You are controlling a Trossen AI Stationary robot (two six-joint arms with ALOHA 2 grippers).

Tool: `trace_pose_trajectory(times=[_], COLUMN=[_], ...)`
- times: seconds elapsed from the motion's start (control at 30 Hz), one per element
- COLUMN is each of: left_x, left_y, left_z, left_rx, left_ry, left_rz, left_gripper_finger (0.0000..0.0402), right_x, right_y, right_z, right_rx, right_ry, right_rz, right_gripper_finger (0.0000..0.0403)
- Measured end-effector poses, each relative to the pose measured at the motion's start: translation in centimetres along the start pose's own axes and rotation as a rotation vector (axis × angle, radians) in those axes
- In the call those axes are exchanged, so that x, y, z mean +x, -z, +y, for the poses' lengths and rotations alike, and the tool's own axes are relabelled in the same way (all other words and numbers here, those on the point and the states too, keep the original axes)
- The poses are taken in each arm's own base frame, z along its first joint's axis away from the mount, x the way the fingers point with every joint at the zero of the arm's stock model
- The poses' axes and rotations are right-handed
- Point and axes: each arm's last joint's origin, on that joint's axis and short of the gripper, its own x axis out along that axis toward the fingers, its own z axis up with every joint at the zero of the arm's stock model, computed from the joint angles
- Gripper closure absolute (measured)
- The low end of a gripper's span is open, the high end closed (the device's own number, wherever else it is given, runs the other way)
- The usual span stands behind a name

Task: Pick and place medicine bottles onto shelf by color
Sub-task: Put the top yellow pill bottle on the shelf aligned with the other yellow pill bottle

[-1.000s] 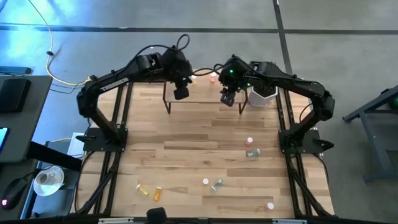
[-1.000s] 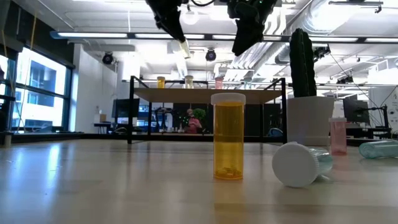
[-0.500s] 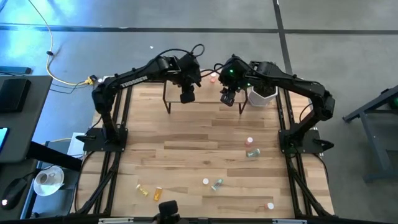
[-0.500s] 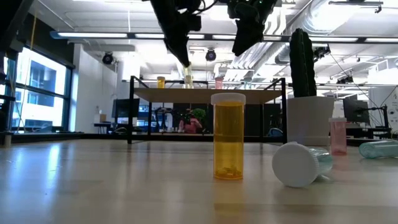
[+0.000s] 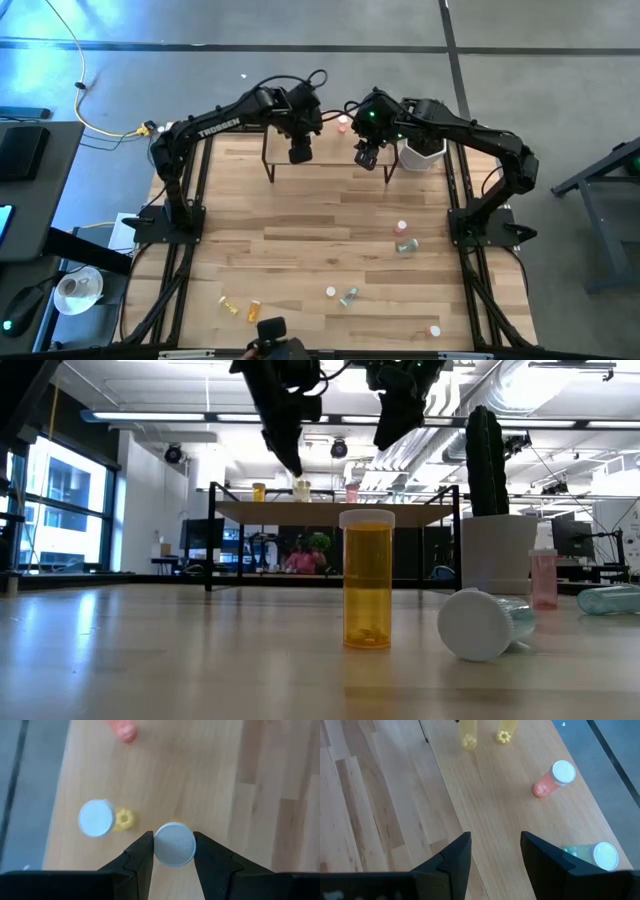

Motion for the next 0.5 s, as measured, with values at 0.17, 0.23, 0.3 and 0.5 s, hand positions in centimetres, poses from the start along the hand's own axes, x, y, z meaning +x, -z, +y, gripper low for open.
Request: trace_pose_trajectory(times=[0.17, 0.23, 0.3, 0.5], left_x=[0.00, 0.00, 0.08, 0.67], left_y=[-0.17, -0.13, -0.09, -0.11], left_z=[-0.07, 0.07, 0.16, 0.14], left_rx=[0.009, 0.001, -0.005, -0.004], left_ry=[0.007, 0.006, 0.010, 0.009], left_rz=[-0.018, -0.018, -0.017, 0.001], left_gripper_finger=[0.0284, 0.0284, 0.0284, 0.0284], right_x=[0.00, 0.00, 0.00, 0.00], right_y=[0.00, 0.00, 0.00, 0.00], right_z=[0.00, 0.00, 0.01, 0.01], right_rx=[0.000, 0.000, 0.000, 0.000], right_ry=[0.000, 0.000, 0.000, 0.000], right_rz=[0.000, 0.000, 0.000, 0.000], right_gripper_finger=[0.0240, 0.0240, 0.0240, 0.0240])
